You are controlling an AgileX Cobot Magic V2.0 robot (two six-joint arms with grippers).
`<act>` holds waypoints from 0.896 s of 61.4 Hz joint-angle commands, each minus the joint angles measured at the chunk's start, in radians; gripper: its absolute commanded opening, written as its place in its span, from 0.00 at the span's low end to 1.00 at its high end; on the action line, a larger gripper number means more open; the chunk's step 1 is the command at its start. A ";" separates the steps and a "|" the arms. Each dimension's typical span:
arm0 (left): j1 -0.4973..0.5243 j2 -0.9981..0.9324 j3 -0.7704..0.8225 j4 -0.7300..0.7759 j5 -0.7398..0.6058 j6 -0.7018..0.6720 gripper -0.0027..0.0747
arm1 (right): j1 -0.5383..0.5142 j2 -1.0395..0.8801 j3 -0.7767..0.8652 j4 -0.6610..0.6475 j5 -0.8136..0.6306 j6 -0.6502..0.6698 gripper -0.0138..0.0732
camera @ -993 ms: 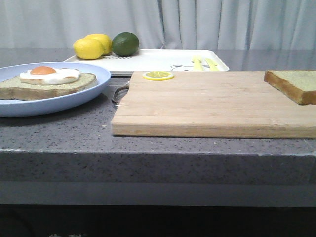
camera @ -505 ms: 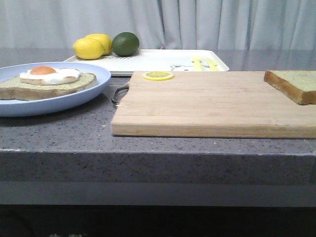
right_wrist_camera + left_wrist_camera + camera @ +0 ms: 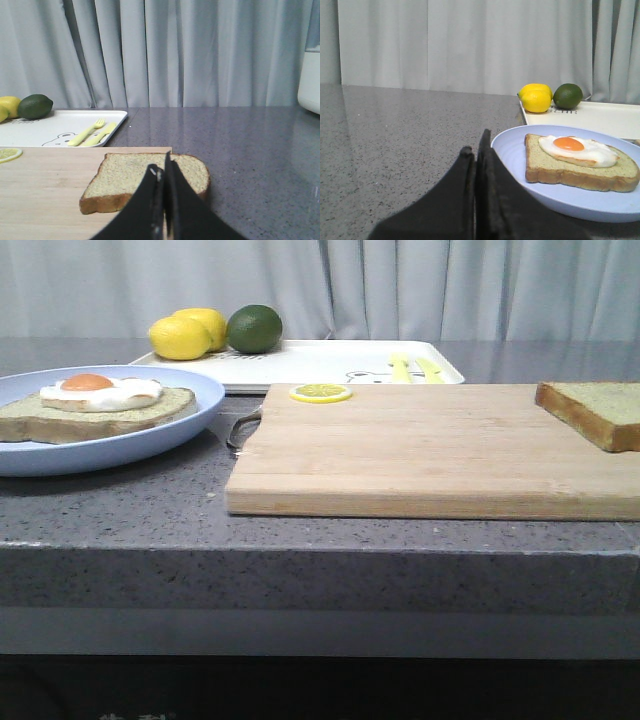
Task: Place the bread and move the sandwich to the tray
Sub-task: 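Move the right gripper down toward the bread slice on the cutting board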
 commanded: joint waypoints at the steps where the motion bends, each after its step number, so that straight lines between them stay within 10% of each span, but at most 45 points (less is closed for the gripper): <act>1: -0.005 -0.021 -0.054 -0.017 -0.092 -0.008 0.01 | -0.005 -0.019 -0.081 0.012 -0.021 -0.007 0.08; 36: -0.005 0.321 -0.775 -0.051 0.468 -0.008 0.01 | -0.005 0.318 -0.745 -0.016 0.587 -0.007 0.08; 55: -0.005 0.543 -0.842 -0.049 0.530 -0.008 0.01 | -0.005 0.562 -0.821 -0.015 0.716 -0.007 0.08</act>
